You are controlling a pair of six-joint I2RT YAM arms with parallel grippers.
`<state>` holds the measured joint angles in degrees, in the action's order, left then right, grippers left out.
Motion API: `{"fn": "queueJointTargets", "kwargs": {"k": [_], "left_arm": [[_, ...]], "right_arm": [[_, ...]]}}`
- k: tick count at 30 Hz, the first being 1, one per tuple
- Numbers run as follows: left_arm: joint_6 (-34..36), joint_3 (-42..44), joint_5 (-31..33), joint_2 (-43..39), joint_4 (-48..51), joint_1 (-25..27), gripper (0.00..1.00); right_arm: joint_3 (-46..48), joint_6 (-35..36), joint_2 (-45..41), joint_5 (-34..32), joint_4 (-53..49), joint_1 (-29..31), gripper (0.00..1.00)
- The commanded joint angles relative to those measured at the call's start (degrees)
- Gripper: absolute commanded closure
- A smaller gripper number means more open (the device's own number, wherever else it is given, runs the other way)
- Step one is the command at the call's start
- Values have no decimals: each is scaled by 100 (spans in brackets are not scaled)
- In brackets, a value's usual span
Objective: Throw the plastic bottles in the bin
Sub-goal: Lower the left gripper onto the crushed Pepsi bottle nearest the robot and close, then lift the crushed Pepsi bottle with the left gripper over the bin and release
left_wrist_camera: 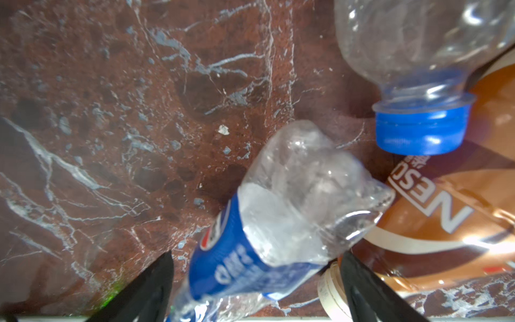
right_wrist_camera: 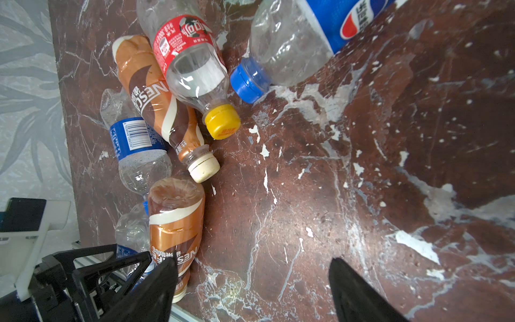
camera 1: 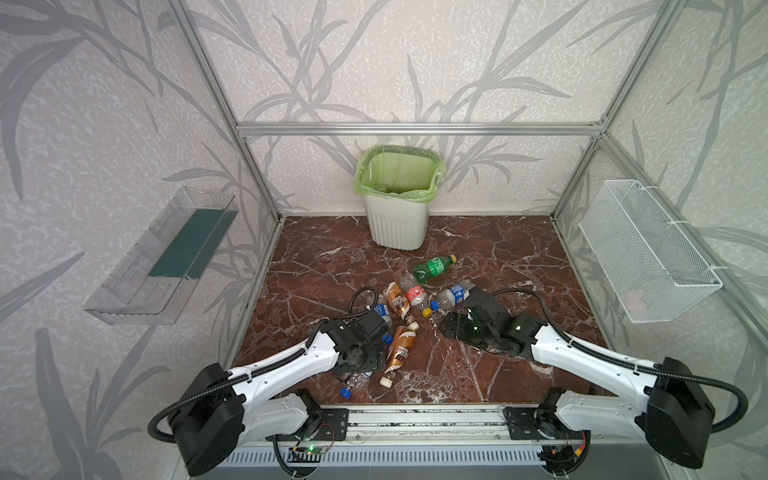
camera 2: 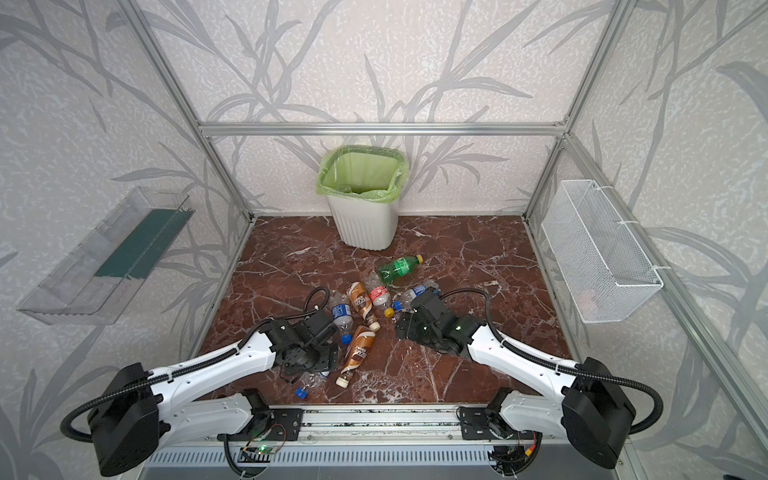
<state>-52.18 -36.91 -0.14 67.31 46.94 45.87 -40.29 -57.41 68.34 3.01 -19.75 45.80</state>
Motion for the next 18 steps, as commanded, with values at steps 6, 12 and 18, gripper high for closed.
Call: {"fn": "queueJointTargets", "kwargs": {"k": [6,12,18], "left_arm": [[-257,-22,289,321,157,20,12],[-415,7,359,365,22,-226,17],[-477,89,308,300,-7,-715,25]], "right_arm": [[87,-7,72,-88,28,17,15],[76,-7,92,-90,26,6,15],[73,-1,110,-98,10,8,15]]}}
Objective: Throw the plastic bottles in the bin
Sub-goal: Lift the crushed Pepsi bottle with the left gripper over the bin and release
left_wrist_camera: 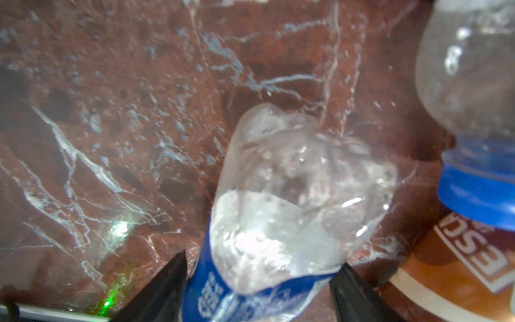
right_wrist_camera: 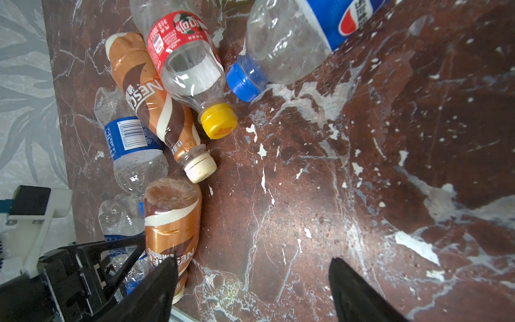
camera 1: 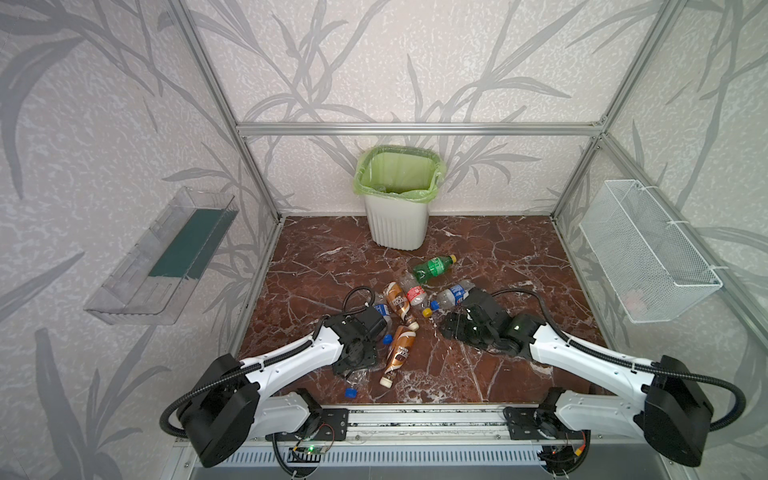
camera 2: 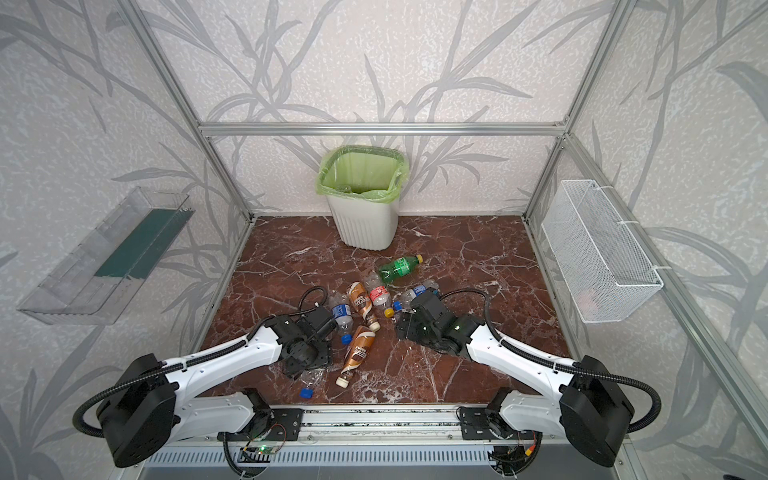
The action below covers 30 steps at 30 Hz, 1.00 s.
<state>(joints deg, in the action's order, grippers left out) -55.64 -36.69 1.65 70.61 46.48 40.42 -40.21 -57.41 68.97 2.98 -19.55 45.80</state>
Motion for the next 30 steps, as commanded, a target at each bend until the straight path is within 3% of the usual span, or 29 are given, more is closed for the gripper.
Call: {"fn": "queueJointTargets", "kwargs": {"k": [1,5,11,16,30], "left_arm": [[-122,103,104,-76,28,-264,26],[-57,204,42,-246,54,-559,28],[-72,300,-68,-346,47,-730,17],[-62,294,-86,-366,63,-740,15],[-88,333,-165,-527,133,-738,32]], "right_arm": [[62,6,46,-91,-8,8,15],[77,4,49,-111,-14,8,15],[64,2,116,-71,35,8,15],[48,10,142,-56,39,8,16],[48,10,169,-52,48,-1,17]]}}
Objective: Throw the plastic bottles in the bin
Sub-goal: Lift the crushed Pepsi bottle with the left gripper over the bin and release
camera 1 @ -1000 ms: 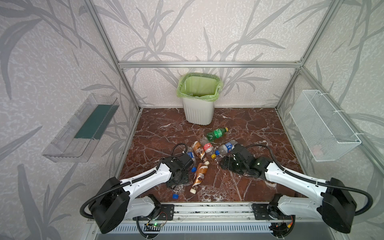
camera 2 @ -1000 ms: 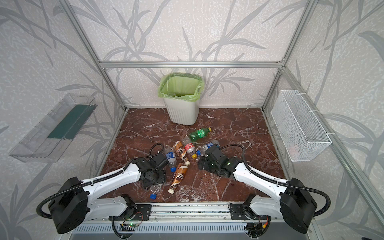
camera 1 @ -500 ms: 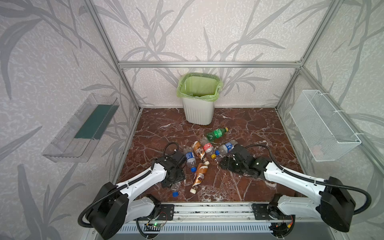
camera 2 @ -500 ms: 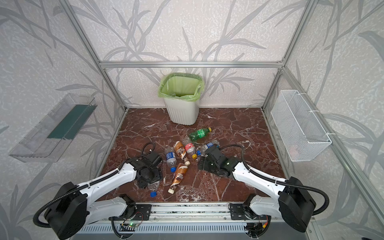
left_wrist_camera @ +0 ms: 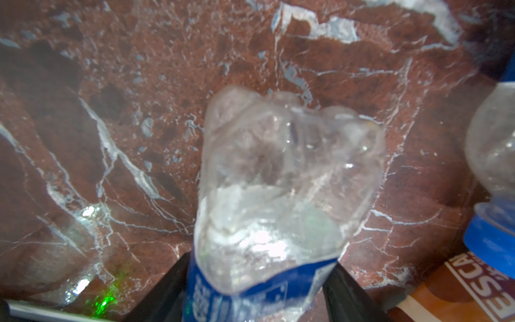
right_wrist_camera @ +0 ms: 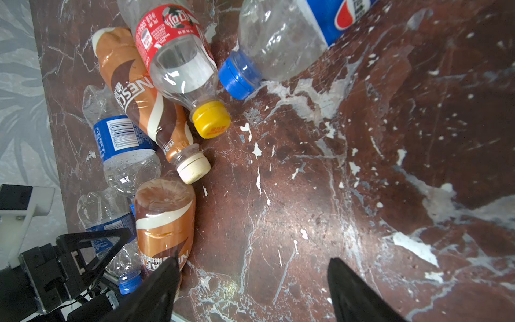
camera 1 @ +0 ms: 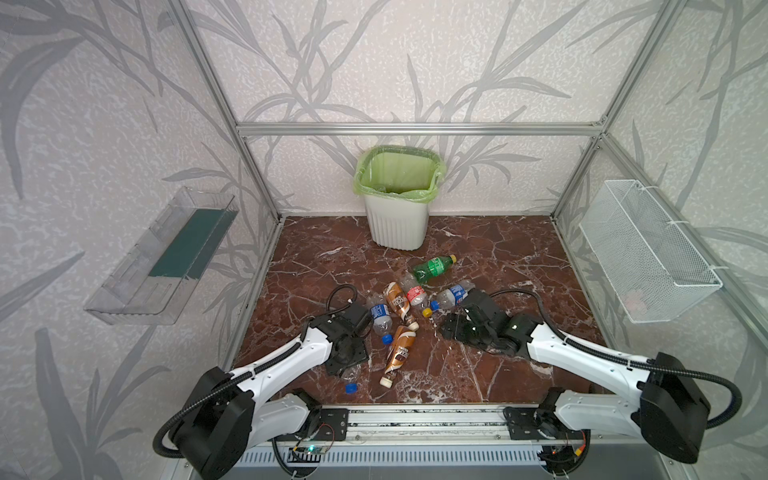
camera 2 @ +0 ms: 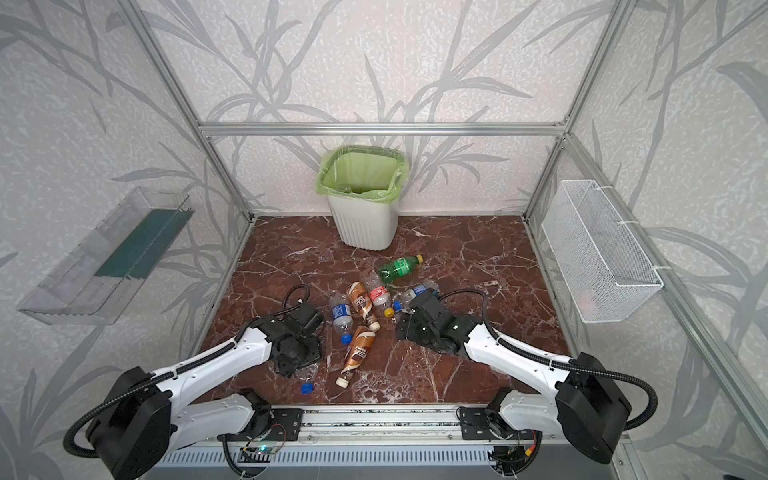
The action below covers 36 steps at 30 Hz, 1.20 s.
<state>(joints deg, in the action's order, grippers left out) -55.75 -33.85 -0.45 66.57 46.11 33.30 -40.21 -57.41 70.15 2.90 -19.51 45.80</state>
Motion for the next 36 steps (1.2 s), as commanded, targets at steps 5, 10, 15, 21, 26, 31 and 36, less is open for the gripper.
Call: {"fn": "queueJointTargets", "kwargs": {"k": [5,10,15,21,26,31,36], "left_arm": [[-54,36,64,-196,189,-30,35],[-25,18,28,-190,131,-41,38],[-9,18,-15,-225,100,-57,40],[57,7,-20,-428,67,-69,41],[26,144,5,-470,-80,-91,33],[122,159,-99,-79,-154,-87,25],[313,-5,-201,323,-67,-91,21]], "right_arm": [[38,10,77,-9,79,-12,17],[8,16,106,9,88,-27,17],[-6,20,130,17,88,-34,17],[3,25,165,18,110,-45,17],[-4,32,199,44,131,-54,17],[13,21,240,70,170,-67,17],[19,19,245,71,172,-88,17]]}}
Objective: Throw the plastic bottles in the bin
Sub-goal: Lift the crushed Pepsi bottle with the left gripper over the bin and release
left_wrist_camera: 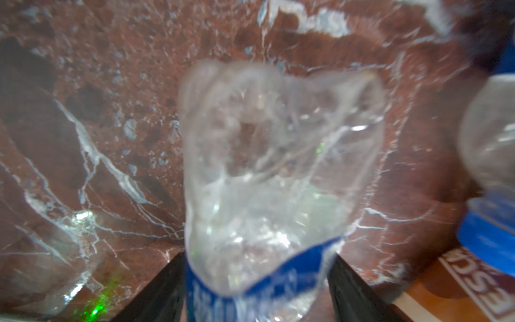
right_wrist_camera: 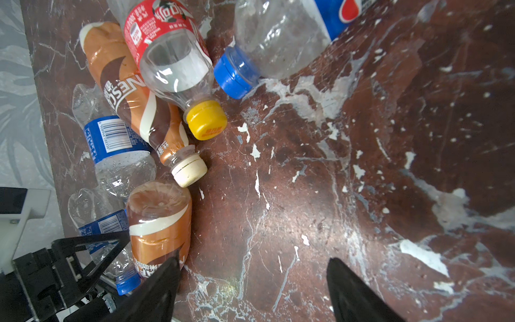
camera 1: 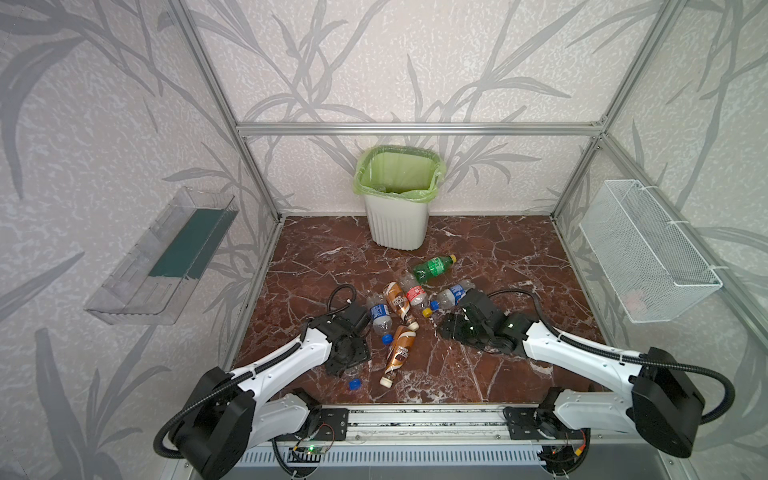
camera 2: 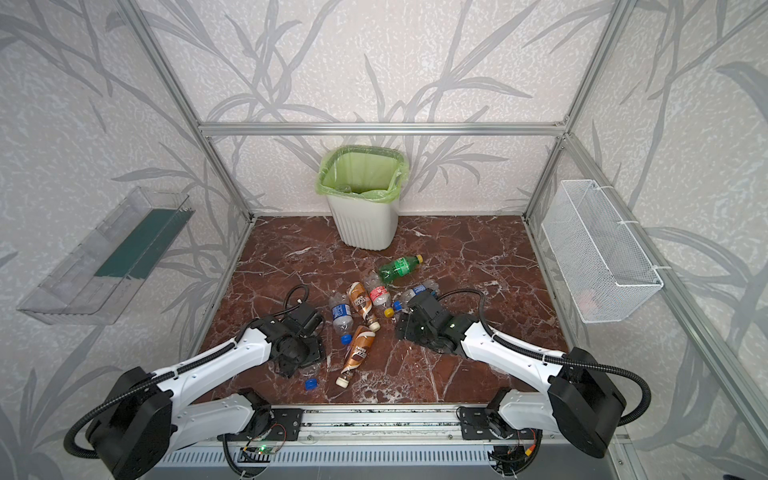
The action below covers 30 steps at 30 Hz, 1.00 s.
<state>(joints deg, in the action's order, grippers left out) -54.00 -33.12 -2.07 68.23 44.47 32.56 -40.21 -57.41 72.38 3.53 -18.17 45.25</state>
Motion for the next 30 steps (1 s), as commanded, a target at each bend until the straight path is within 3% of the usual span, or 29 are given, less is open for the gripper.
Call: {"fn": "queueJointTargets", "kwargs": {"k": [1,11,23,26,30], "left_arm": [[157,-89,-54,199,90,-20,21],[188,-162,-40,89,230,-13,36],[427,-512,194,-686,213,-21,39],[948,-1287,132,-703,6,-173,39],[2073,-3922,-66,182,-25,-365,37]], "right_arm": [[19,20,22,7,35,-34,17],[36,32,46,42,51,-95,17],[-5,71,141,109,113,-139,17],[13,94,54,107,54,-195,17],[36,144,-221,65,-147,-322,17]]}}
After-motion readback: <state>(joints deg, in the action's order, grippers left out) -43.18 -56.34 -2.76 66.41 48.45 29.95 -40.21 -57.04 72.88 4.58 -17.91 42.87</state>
